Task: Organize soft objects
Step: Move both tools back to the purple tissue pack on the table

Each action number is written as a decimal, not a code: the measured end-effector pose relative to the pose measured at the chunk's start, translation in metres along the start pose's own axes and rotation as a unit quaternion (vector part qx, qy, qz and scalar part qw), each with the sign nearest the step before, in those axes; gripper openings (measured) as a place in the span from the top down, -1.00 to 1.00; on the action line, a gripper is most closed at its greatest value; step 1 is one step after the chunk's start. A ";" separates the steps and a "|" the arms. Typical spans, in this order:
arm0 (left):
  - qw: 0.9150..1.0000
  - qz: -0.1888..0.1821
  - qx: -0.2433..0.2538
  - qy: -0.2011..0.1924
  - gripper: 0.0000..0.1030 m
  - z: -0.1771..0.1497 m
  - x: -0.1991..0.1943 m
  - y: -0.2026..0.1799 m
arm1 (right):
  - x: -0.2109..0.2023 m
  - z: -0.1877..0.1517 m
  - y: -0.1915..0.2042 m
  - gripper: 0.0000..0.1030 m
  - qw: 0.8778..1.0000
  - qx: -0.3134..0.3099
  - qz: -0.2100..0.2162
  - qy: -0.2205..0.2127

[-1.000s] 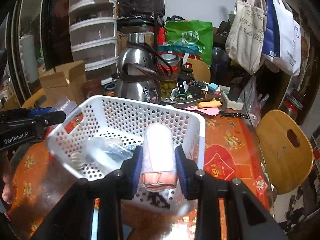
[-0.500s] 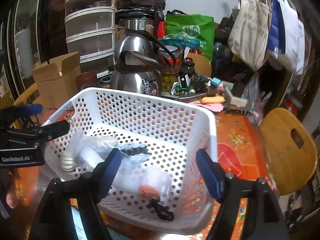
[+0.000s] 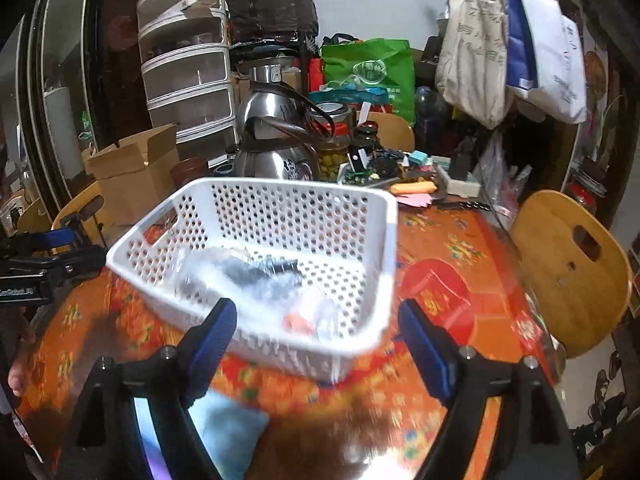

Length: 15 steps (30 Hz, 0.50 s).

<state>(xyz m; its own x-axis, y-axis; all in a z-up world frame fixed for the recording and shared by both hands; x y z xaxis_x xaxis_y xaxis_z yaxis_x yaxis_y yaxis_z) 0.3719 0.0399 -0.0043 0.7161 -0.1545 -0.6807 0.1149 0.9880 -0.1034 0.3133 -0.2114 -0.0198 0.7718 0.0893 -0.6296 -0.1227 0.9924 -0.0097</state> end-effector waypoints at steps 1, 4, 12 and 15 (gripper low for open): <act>1.000 0.001 0.003 -0.004 -0.94 -0.014 -0.012 0.000 | -0.007 -0.009 -0.002 -0.61 1.000 0.004 0.004 -0.001; 1.000 0.005 0.011 -0.018 -0.94 -0.052 -0.042 -0.001 | -0.030 -0.046 -0.007 -0.61 1.000 0.013 0.017 -0.008; 0.997 -0.035 -0.061 -0.029 -0.94 -0.164 -0.092 0.021 | -0.085 -0.145 -0.002 -0.61 0.997 0.051 0.054 -0.007; 0.997 -0.029 -0.052 -0.049 -0.94 -0.198 -0.108 0.019 | -0.105 -0.168 0.017 -0.61 0.997 0.031 0.072 -0.020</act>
Point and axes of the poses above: each gripper's, at about its wrist camera, not at the fingertips, and x roughly the way its jaws point, y to its left, z to its top, the point moved 5 cm from there along x, roughly the way its jaws point, and after that the axes turned 6 degrees about -z, right-handed, at the moved point
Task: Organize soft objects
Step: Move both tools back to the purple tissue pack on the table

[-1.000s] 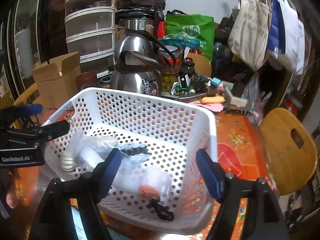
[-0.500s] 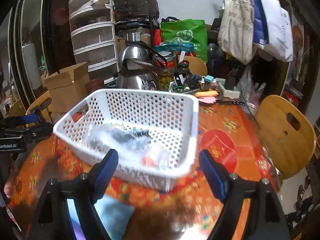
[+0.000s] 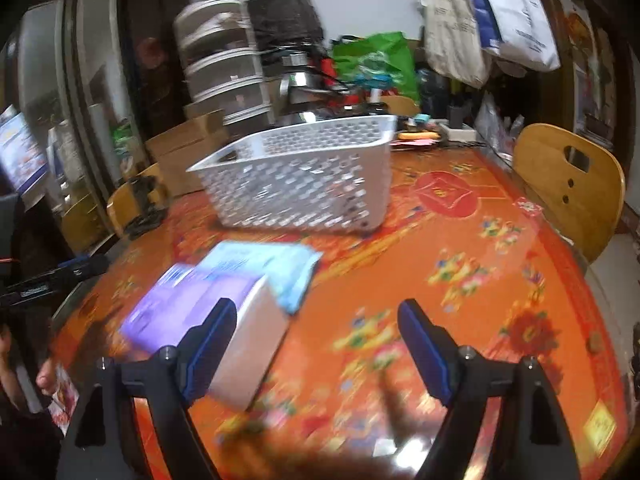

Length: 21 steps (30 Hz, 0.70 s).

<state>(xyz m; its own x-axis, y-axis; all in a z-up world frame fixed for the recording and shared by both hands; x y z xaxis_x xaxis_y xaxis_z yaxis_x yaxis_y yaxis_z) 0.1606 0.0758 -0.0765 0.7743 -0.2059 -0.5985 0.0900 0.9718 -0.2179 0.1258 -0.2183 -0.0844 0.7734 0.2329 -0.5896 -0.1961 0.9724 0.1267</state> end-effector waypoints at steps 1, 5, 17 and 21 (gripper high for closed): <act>1.000 -0.003 0.005 -0.002 -0.94 -0.011 -0.005 -0.002 | -0.003 -0.007 0.007 -0.61 1.000 -0.014 0.002 0.001; 1.000 -0.015 0.025 0.006 -0.94 -0.040 -0.007 -0.009 | -0.007 -0.030 0.034 -0.61 0.999 -0.044 0.013 0.004; 0.997 -0.026 0.074 -0.010 -0.94 -0.068 0.002 -0.046 | 0.009 -0.052 0.052 -0.51 0.998 -0.040 0.054 0.017; 0.996 -0.028 0.088 -0.008 -0.94 -0.069 0.013 -0.056 | 0.016 -0.052 0.060 -0.19 0.996 -0.050 0.064 0.023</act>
Point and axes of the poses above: each gripper's, at about its wrist camera, not at the fingertips, and x roughly the way its jaws point, y to its left, z to its top, the point moved 5 cm from there along x, roughly the way its jaws point, and after that the axes turned 6 degrees about -z, right-handed, at the moved point
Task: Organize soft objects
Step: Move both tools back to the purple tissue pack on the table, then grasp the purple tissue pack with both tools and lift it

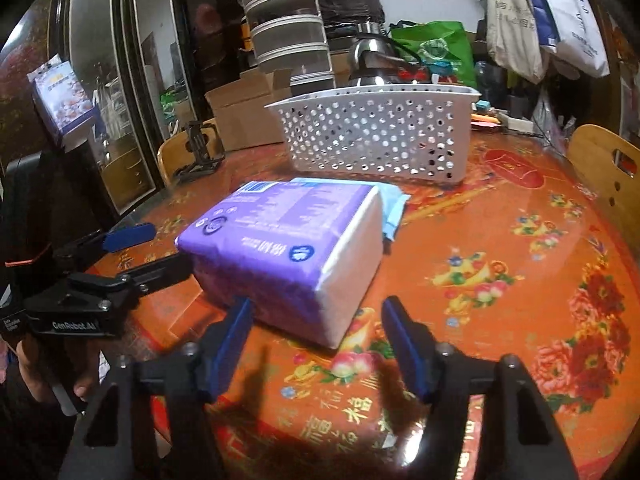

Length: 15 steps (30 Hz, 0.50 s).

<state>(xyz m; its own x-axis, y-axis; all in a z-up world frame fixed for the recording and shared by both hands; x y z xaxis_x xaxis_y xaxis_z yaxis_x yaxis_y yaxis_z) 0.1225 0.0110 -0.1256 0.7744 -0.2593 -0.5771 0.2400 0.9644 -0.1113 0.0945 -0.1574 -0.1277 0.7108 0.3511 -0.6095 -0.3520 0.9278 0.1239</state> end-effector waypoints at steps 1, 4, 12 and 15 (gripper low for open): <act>1.000 0.005 -0.003 -0.002 -0.94 0.001 0.002 0.000 | 0.001 0.000 0.001 -0.14 1.000 -0.003 0.003 0.000; 1.000 -0.003 -0.002 0.002 -0.92 0.002 0.008 -0.002 | 0.006 0.002 0.004 0.00 1.000 -0.002 0.016 0.003; 0.999 -0.041 0.029 0.013 -0.39 -0.002 0.019 -0.017 | 0.008 0.004 0.004 0.12 1.000 -0.010 0.010 -0.003; 0.997 -0.054 0.047 0.013 0.00 -0.003 0.020 -0.027 | 0.008 0.004 0.004 0.16 1.000 -0.012 0.010 -0.003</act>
Point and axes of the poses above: each gripper's, at about its wrist camera, not at the fingertips, and x roughly the way its jaws point, y to its left, z to its top, the point moved 5 cm from there along x, roughly the way its jaws point, and after that the axes turned 6 degrees about -z, right-handed, at the moved point
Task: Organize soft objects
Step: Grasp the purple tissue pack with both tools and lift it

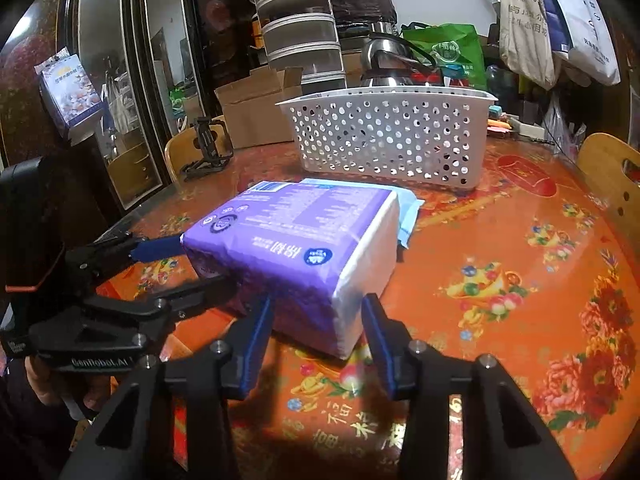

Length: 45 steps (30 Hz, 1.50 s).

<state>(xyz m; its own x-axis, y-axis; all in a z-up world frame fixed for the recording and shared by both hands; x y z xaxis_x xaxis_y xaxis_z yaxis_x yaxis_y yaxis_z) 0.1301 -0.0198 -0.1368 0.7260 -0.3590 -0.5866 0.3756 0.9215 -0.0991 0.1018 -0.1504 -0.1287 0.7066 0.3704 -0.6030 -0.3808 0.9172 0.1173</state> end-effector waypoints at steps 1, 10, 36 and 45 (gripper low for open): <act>1.000 -0.005 0.003 0.001 0.07 0.000 0.001 -0.003 | 0.001 0.000 0.000 0.18 1.000 -0.002 0.000 0.001; 1.000 -0.003 0.008 -0.004 0.16 -0.004 0.002 -0.010 | 0.001 -0.002 0.003 0.31 1.000 -0.009 -0.012 -0.002; 0.999 0.004 0.011 -0.037 0.20 -0.004 -0.032 -0.026 | -0.021 -0.004 0.009 0.40 0.998 -0.020 -0.043 -0.049; 0.998 0.013 0.023 -0.064 0.20 0.010 -0.050 -0.033 | -0.038 0.009 0.013 0.40 0.995 -0.028 -0.053 -0.082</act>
<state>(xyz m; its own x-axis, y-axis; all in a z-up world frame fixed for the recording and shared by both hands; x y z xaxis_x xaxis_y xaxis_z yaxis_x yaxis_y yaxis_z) 0.0871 -0.0336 -0.0966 0.8027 -0.3531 -0.4807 0.3793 0.9242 -0.0456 0.0751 -0.1514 -0.0973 0.8308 0.2948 -0.4720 -0.3280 0.9446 0.0128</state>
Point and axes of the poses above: each gripper's, at about its wrist camera, not at the fingertips, and x roughly the way its jaws point, y to its left, z to its top, the point moved 5 cm from there along x, roughly the way its jaws point, and after that the axes turned 6 degrees about -z, right-handed, at the moved point
